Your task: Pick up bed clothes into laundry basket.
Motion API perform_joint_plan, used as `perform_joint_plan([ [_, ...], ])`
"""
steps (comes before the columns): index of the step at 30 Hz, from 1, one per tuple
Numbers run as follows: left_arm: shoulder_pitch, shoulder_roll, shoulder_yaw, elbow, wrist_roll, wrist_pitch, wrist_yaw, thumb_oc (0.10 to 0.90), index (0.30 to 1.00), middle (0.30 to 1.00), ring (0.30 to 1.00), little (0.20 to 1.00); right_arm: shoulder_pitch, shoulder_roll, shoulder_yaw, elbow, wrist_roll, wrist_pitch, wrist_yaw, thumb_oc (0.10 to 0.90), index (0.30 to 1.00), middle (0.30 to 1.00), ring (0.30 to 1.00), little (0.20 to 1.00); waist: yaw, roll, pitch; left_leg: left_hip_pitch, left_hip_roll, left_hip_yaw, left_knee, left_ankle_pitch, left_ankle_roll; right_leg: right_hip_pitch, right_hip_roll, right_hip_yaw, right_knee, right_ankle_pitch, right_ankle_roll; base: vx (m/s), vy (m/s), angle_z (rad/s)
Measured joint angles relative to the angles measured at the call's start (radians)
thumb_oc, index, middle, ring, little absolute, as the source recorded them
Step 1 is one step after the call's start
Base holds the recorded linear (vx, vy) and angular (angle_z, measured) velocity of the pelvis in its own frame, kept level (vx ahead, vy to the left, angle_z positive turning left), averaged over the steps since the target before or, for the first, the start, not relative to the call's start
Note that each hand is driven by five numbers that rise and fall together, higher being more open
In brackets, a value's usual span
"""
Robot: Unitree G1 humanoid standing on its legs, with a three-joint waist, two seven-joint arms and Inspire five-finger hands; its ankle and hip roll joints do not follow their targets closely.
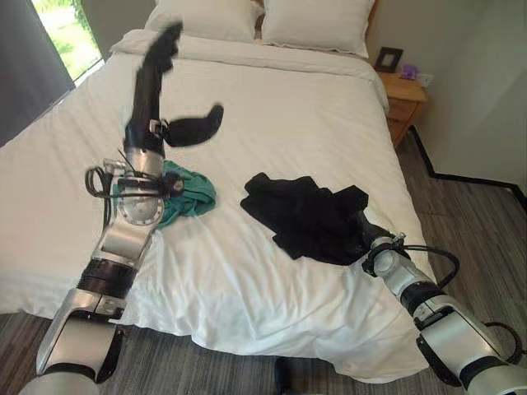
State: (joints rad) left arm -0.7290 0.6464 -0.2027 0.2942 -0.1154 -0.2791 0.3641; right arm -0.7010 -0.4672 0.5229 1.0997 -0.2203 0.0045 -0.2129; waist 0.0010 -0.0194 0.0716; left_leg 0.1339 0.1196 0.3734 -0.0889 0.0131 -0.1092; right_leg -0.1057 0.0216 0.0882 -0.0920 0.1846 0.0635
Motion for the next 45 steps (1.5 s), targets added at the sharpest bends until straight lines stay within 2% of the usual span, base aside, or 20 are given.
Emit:
perform_joint_plan([
  [1, -0.089, 0.079, -0.057, -0.002, 0.001, 0.048, 0.002, 0.800, 0.900, 0.900, 0.900, 0.900, 0.012, 0.004, -0.034, 0.003, 0.003, 0.005, 0.001, 0.400, 0.300, 0.300, 0.300, 0.300, 0.018, -0.002, 0.002, -0.016, 0.003, -0.001, -0.001, -0.002, -0.002, -0.013, 0.007, 0.000, 0.000, 0.012, -0.012, -0.03, -0.030, 0.08],
  [3, -0.099, 0.096, -0.025, -0.045, 0.007, 0.042, 0.022, 0.800, 0.900, 0.900, 0.900, 0.900, 0.030, 0.001, -0.060, -0.006, 0.004, -0.002, -0.001, 0.400, 0.300, 0.300, 0.300, 0.300, 0.020, 0.010, 0.004, -0.013, 0.005, -0.003, -0.001, -0.002, -0.002, -0.010, 0.008, -0.003, 0.000, 0.011, -0.010, -0.04, -0.039, 0.06],
  [5, -0.097, 0.163, -0.041, -0.053, 0.159, 0.065, 0.041, 0.800, 0.900, 0.900, 0.900, 0.900, 0.059, -0.007, -0.082, -0.004, 0.008, -0.001, -0.011, 0.400, 0.300, 0.300, 0.300, 0.300, 0.037, 0.027, -0.001, -0.009, 0.008, -0.014, -0.002, 0.000, -0.004, -0.002, 0.008, -0.011, 0.000, 0.009, -0.008, -0.02, -0.024, 0.10],
  [6, -0.102, 0.180, -0.077, -0.013, 0.209, 0.069, 0.044, 0.800, 0.900, 0.900, 0.900, 0.900, 0.061, -0.009, -0.080, -0.003, 0.008, -0.004, -0.012, 0.400, 0.300, 0.300, 0.300, 0.300, 0.034, 0.026, -0.001, -0.009, 0.007, -0.014, -0.001, 0.000, -0.005, -0.002, 0.008, -0.012, 0.000, 0.009, -0.008, 0.00, -0.008, 0.15],
  [7, -0.148, 0.194, -0.152, 0.069, 0.289, 0.084, 0.059, 0.800, 0.900, 0.900, 0.900, 0.900, 0.065, -0.010, -0.080, 0.007, 0.008, -0.006, -0.013, 0.400, 0.300, 0.300, 0.300, 0.300, 0.038, 0.027, -0.002, -0.001, 0.007, -0.017, -0.001, 0.001, -0.006, 0.007, 0.007, -0.012, 0.000, 0.008, -0.007, 0.00, 0.009, 0.08],
  [8, -0.184, 0.201, -0.234, 0.142, 0.344, 0.131, 0.037, 0.800, 0.900, 0.900, 0.900, 0.900, 0.065, -0.008, -0.080, 0.018, 0.008, -0.006, -0.011, 0.400, 0.300, 0.300, 0.300, 0.300, 0.040, 0.027, -0.002, 0.006, 0.006, -0.019, -0.001, 0.001, -0.006, 0.016, 0.006, -0.012, 0.000, 0.007, -0.006, -0.01, 0.024, 0.08],
  [9, -0.197, 0.184, -0.322, 0.241, 0.415, 0.174, 0.019, 0.800, 0.900, 0.900, 0.900, 0.900, 0.070, -0.001, -0.075, 0.030, 0.008, -0.016, -0.021, 0.400, 0.300, 0.300, 0.300, 0.300, 0.027, 0.027, -0.008, 0.004, 0.002, -0.020, -0.003, -0.006, -0.010, 0.012, 0.006, -0.011, -0.001, 0.005, -0.004, 0.00, 0.024, 0.07],
  [11, -0.284, 0.144, -0.509, 0.459, 0.517, 0.208, 0.003, 0.800, 0.900, 0.900, 0.900, 0.900, 0.076, 0.016, -0.056, 0.039, 0.007, -0.021, -0.033, 0.400, 0.300, 0.300, 0.300, 0.300, 0.020, 0.020, -0.013, 0.000, -0.001, -0.022, -0.003, -0.001, -0.006, 0.010, -0.003, -0.015, 0.000, 0.005, -0.002, 0.00, 0.018, -0.04],
  [12, -0.286, 0.121, -0.582, 0.568, 0.591, 0.240, -0.046, 0.800, 0.900, 0.900, 0.900, 0.900, 0.076, 0.030, -0.048, 0.032, 0.007, -0.037, -0.037, 0.400, 0.300, 0.300, 0.300, 0.300, -0.001, 0.020, -0.013, -0.001, -0.006, -0.012, -0.002, -0.001, -0.006, 0.001, -0.005, -0.007, 0.000, 0.008, 0.000, 0.00, 0.023, -0.22],
  [16, -0.294, -0.002, -0.700, 0.865, 0.749, 0.271, -0.120, 0.800, 0.900, 0.900, 0.900, 0.900, 0.089, 0.042, -0.033, 0.034, 0.007, -0.069, -0.052, 0.400, 0.300, 0.300, 0.300, 0.300, -0.032, 0.006, -0.016, -0.009, -0.011, 0.002, -0.001, 0.001, 0.001, -0.013, -0.006, 0.002, 0.000, 0.017, -0.004, 0.00, 0.014, -0.14],
  [18, -0.293, -0.014, -0.709, 0.879, 0.789, 0.271, -0.160, 0.800, 0.900, 0.900, 0.900, 0.900, 0.101, 0.046, -0.045, 0.035, 0.007, -0.081, -0.053, 0.400, 0.300, 0.300, 0.300, 0.300, -0.029, -0.006, -0.018, -0.013, -0.008, 0.003, -0.001, 0.001, 0.001, -0.016, -0.003, 0.002, 0.000, 0.018, -0.005, 0.00, 0.000, 0.00],
  [23, -0.296, -0.018, -0.704, 0.883, 0.853, 0.288, -0.160, 0.800, 0.900, 0.900, 0.900, 0.900, 0.165, 0.068, -0.112, 0.062, 0.008, -0.100, -0.063, 0.400, 0.300, 0.300, 0.300, 0.300, -0.011, -0.044, -0.039, -0.013, 0.004, 0.000, 0.000, 0.001, 0.001, -0.012, 0.008, -0.005, 0.001, 0.018, -0.011, 0.02, -0.003, 0.05],
  [27, -0.297, -0.013, -0.702, 0.923, 0.874, 0.313, -0.160, 0.800, 0.900, 0.900, 0.900, 0.900, 0.216, 0.088, -0.145, 0.066, 0.011, -0.108, -0.067, 0.400, 0.300, 0.300, 0.300, 0.300, -0.012, -0.070, -0.056, -0.013, 0.001, 0.001, 0.000, -0.005, 0.003, -0.011, 0.006, -0.005, 0.000, 0.013, -0.005, 0.04, 0.012, 0.01],
  [38, -0.298, 0.015, -0.691, 0.904, 0.894, 0.331, -0.156, 0.800, 0.900, 0.900, 0.900, 0.900, 0.317, 0.097, -0.277, 0.066, 0.096, -0.162, -0.052, 0.400, 0.300, 0.300, 0.300, 0.300, -0.016, -0.101, -0.071, -0.027, -0.005, -0.002, -0.001, -0.012, 0.006, -0.022, -0.005, -0.007, 0.001, -0.001, 0.011, 0.02, 0.014, 0.02],
  [42, -0.302, 0.034, -0.690, 0.906, 0.894, 0.338, -0.152, 0.800, 0.900, 0.900, 0.900, 0.900, 0.322, 0.102, -0.296, 0.061, 0.160, -0.183, -0.031, 0.400, 0.300, 0.300, 0.300, 0.300, -0.038, -0.133, -0.077, -0.069, -0.015, 0.003, 0.000, -0.011, 0.007, -0.073, -0.012, -0.003, 0.013, 0.002, 0.009, -0.07, 0.003, -0.03],
  [45, -0.331, 0.058, -0.690, 0.913, 0.889, 0.356, -0.149, 0.800, 0.900, 0.900, 0.900, 0.900, 0.326, 0.115, -0.313, 0.059, 0.207, -0.209, -0.018, 0.400, 0.300, 0.300, 0.300, 0.300, -0.067, -0.169, -0.065, -0.110, -0.017, 0.006, 0.000, -0.009, 0.009, -0.120, -0.009, -0.001, 0.024, 0.007, 0.004, -0.09, -0.014, -0.03],
])
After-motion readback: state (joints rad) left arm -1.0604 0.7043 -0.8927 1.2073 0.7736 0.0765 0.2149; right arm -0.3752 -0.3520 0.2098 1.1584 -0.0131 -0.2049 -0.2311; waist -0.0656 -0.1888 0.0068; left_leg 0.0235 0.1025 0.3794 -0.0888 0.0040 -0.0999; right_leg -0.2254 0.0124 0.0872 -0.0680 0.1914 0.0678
